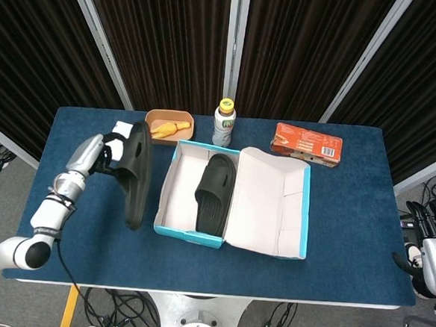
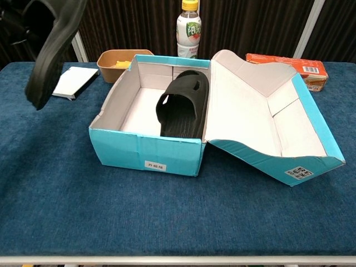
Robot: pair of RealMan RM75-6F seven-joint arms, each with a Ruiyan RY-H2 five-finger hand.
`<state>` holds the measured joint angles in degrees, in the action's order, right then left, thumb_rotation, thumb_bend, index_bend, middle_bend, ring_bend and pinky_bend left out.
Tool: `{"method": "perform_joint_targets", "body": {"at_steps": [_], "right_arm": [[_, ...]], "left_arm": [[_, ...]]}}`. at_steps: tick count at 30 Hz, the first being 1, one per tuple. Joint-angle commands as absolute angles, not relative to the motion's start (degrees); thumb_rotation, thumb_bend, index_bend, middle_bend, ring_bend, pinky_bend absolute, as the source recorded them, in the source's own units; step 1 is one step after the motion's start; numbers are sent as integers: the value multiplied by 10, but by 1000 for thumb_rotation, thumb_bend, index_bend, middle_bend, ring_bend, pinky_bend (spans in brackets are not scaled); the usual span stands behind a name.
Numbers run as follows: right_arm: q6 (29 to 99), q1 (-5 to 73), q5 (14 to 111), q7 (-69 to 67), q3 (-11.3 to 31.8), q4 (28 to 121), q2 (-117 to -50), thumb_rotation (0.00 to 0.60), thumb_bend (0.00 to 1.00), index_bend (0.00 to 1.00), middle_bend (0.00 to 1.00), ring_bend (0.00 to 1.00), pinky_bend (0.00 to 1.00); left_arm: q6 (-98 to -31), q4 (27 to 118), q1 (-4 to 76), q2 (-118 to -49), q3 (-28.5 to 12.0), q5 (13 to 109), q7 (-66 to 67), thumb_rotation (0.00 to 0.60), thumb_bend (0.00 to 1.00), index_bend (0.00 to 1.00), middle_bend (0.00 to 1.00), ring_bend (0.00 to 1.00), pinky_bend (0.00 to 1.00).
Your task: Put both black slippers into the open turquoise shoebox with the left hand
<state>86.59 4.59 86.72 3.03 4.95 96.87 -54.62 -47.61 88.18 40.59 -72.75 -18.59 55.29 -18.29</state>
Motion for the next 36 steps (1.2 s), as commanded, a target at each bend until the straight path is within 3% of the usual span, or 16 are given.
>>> {"method": "perform_joint_targets", "body": {"at_steps": [1,4,14,27,36], "right_arm": [[868,44,866,34,49,972,-544,600,51,32,99,0,62],[870,42,864,38,49,977,-542,600,51,32,99,0,62],[866,42,857,52,51,987,-539,600,51,31,99,0,62],[860,44,851,58,53,992,-538,600,52,32,99,0,63],[858,46,850,60,53,995,-538,600,51,31,99,0,62]], "left_arm": [[-440,820,441,-797,-221,620,-268,600,0,593,588,708,744],[-438,777,466,-843,-223,657,-294,600,0,594,588,697,652],[-464,624,524,-963,-214,722,-335,600,0,594,587,688,555],[-530,418,531,-1067,-152,792,-372,600,0,594,588,680,543],[-489,393,534,-1089,-137,784,-390,600,0,593,588,680,541]]}}
